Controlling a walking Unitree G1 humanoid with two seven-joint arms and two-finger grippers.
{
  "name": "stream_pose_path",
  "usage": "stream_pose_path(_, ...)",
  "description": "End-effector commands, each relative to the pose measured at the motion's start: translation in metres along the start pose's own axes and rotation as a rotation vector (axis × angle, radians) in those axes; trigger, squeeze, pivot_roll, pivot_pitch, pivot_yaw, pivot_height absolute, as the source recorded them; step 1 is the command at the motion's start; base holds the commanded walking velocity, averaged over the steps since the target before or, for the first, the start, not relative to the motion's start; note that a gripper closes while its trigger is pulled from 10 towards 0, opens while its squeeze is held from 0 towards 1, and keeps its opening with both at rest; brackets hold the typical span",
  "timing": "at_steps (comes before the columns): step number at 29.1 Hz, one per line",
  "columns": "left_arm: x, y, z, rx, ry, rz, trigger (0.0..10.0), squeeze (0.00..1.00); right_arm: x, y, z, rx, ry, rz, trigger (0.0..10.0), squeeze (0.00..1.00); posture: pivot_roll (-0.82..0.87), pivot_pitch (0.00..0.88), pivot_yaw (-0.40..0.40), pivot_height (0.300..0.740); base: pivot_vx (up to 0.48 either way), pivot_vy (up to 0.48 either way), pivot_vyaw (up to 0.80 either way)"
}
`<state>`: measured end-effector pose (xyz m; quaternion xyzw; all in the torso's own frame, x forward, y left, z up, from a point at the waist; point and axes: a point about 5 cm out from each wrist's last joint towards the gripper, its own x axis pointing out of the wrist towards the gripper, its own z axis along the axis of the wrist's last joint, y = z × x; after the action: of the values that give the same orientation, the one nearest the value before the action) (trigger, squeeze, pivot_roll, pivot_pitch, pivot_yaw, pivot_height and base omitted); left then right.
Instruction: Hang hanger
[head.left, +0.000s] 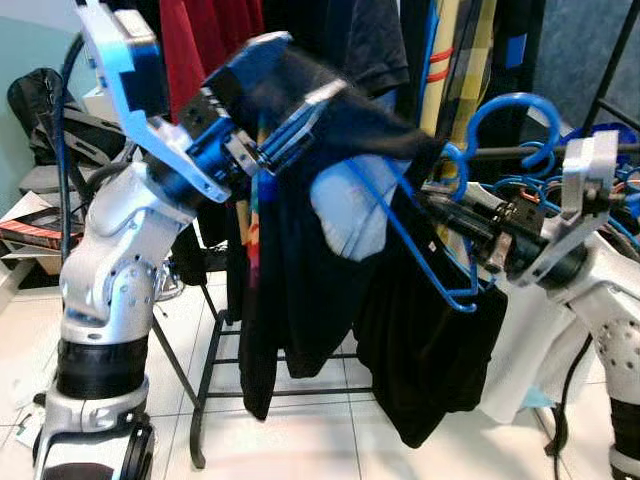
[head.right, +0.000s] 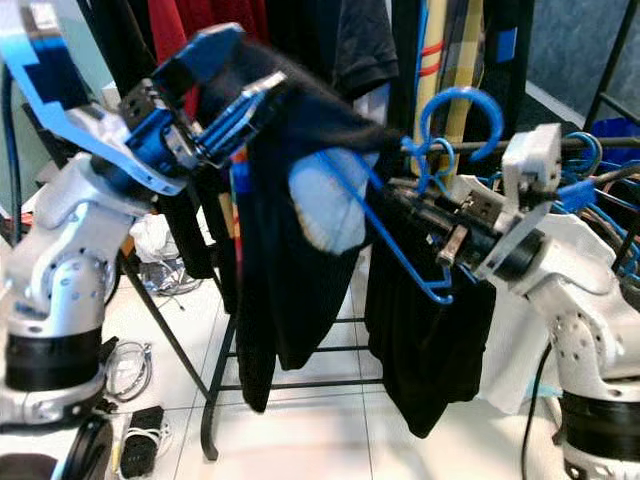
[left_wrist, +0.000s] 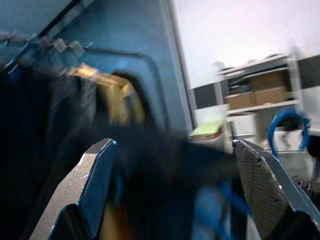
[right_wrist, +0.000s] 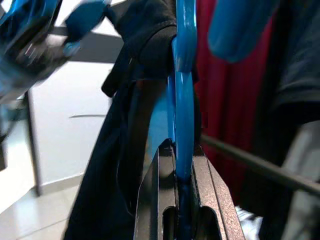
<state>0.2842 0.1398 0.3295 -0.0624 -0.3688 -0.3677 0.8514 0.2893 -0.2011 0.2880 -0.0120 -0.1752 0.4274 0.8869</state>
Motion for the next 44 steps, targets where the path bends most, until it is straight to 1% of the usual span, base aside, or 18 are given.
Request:
stream_pose_path(1,-0.001,-0.005,0.001,0.021,0.007,0.006,10.0,0.00,0.004,-0.003,0.003,-0.017,-0.029,-0.019,10.0,0.00,-0.09,0.000,0.066,0.740,0.000,0.000,0.00)
stream_pose_path(5,-0.004,-0.011,-0.003,0.034,0.029,0.001,10.0,0.00,0.007,-0.003,0.002,-0.014,-0.029,-0.019,10.0,0.00,-0.09,0.000,0.065,0.740,0.000,0.000,0.00)
stream_pose_path(7,-0.008,-0.027,-0.017,0.071,0.078,0.002,10.0,0.00,0.014,0.001,-0.004,0.005,-0.011,0.011,10.0,0.00,-0.09,0.000,0.063,0.740,0.000,0.000,0.00)
stream_pose_path(10,-0.008,-0.034,-0.023,0.107,0.099,0.012,10.0,0.00,0.018,0.005,-0.009,0.020,0.003,0.034,10.0,0.00,-0.09,0.000,0.059,0.740,0.000,0.000,0.00)
stream_pose_path(11,-0.007,-0.041,-0.032,0.199,0.119,0.061,10.0,0.00,0.025,0.020,-0.021,0.061,0.038,0.102,10.0,0.00,-0.09,0.000,0.056,0.740,0.000,0.000,0.00)
stream_pose_path(12,-0.007,-0.041,-0.032,0.199,0.119,0.061,10.0,0.00,0.025,0.020,-0.021,0.061,0.038,0.102,10.0,0.00,-0.09,0.000,0.056,0.740,0.000,0.000,0.00)
stream_pose_path(15,-0.010,-0.042,-0.039,0.316,0.150,0.101,10.0,0.00,0.028,0.028,-0.027,0.095,0.048,0.131,10.0,0.00,-0.09,0.000,0.051,0.740,0.000,0.000,0.00)
stream_pose_path(19,-0.011,-0.042,-0.040,0.331,0.158,0.107,10.0,0.00,0.029,0.029,-0.028,0.098,0.047,0.131,10.0,0.00,-0.09,0.000,0.051,0.740,0.000,0.000,0.00)
stream_pose_path(21,-0.018,-0.042,-0.043,0.465,0.195,0.118,10.0,0.00,0.030,0.036,-0.037,0.133,0.069,0.149,10.0,0.00,-0.09,0.000,0.047,0.740,0.000,0.000,0.00)
stream_pose_path(22,-0.018,-0.042,-0.043,0.465,0.195,0.118,10.0,0.00,0.030,0.036,-0.037,0.133,0.069,0.149,10.0,0.00,-0.09,0.000,0.047,0.740,0.000,0.000,0.00)
stream_pose_path(24,-0.026,-0.044,-0.046,0.562,0.235,0.094,10.0,0.00,0.031,0.040,-0.044,0.155,0.083,0.154,10.0,0.00,-0.09,0.000,0.045,0.740,0.000,0.000,0.00)
stream_pose_path(27,-0.028,-0.045,-0.047,0.578,0.246,0.082,10.0,0.00,0.031,0.040,-0.045,0.160,0.085,0.150,10.0,0.00,-0.09,0.000,0.045,0.740,0.000,0.000,0.00)
stream_pose_path(32,-0.040,-0.049,-0.052,0.693,0.289,0.066,10.0,0.00,0.032,0.038,-0.047,0.166,0.091,0.143,10.0,0.00,-0.09,0.000,0.038,0.740,0.000,0.000,0.00)
stream_pose_path(35,-0.041,-0.048,-0.053,0.712,0.293,0.071,10.0,0.00,0.032,0.038,-0.047,0.167,0.092,0.144,10.0,0.00,-0.09,0.000,0.038,0.740,0.000,0.000,0.00)
stream_pose_path(36,-0.042,-0.049,-0.055,0.742,0.294,0.072,5.1,0.00,0.032,0.038,-0.047,0.168,0.094,0.144,10.0,0.00,-0.09,0.000,0.037,0.740,0.000,0.000,0.00)
stream_pose_path(37,-0.042,-0.049,-0.055,0.742,0.294,0.072,5.1,0.00,0.032,0.038,-0.047,0.168,0.094,0.144,10.0,0.00,-0.09,0.000,0.037,0.740,0.000,0.000,0.00)
stream_pose_path(38,-0.042,-0.049,-0.056,0.773,0.290,0.072,0.0,0.00,0.032,0.038,-0.046,0.168,0.094,0.142,10.0,0.00,-0.09,0.000,0.037,0.740,0.000,0.000,0.00)
stream_pose_path(44,-0.040,-0.048,-0.058,0.845,0.283,0.081,0.0,0.00,0.033,0.044,-0.045,0.182,0.090,0.170,10.0,0.00,-0.09,0.000,0.037,0.740,0.000,0.000,0.00)
